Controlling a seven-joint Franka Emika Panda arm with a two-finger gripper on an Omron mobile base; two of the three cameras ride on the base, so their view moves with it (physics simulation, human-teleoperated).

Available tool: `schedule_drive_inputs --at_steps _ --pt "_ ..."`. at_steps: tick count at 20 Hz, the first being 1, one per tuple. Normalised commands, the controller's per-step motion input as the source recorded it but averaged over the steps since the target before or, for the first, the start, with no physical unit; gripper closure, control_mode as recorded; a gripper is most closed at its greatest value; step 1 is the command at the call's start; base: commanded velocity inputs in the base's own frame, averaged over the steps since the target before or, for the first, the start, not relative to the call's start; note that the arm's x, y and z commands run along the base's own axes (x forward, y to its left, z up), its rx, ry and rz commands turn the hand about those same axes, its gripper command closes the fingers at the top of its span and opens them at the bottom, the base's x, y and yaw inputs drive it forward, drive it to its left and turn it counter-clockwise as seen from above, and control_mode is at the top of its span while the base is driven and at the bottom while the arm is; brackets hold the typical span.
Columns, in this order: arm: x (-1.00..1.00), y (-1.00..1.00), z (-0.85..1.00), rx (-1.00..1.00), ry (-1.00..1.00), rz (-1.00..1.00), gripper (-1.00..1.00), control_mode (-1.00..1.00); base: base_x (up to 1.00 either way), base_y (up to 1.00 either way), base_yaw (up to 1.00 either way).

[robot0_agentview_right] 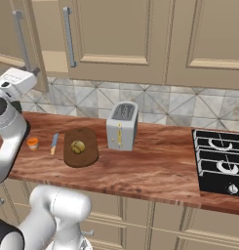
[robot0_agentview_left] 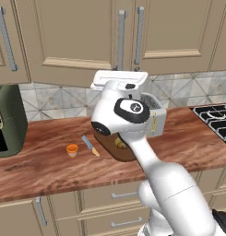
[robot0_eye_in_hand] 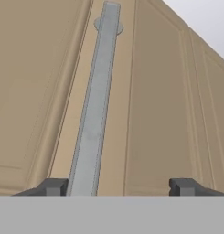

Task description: Pick the bread, place it on the cutting board, pick the jam, place it on the counter, and close the cabinet.

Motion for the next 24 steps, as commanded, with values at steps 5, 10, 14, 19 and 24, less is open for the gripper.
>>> schedule_drive_inputs --at_steps 5,10,14,19,24 --pt "0.51 -0.12 0.00 0.00 0.00 0.05 -1.00 -1.00 0.00 0.00 0.00" --pt "0.50 -0.10 0.00 0.00 0.00 0.04 -1.00 -1.00 0.00 0.00 0.00" --pt "0.48 -0.08 0.00 0.00 0.00 0.04 -1.00 -1.00 0.00 0.00 0.00" --pt "0.42 -0.01 0.00 0.00 0.00 0.03 -1.00 -1.00 0.00 0.00 0.00" --pt "0.32 0.00 0.00 0.00 0.00 0.01 -1.00 -1.00 0.00 0.00 0.00"
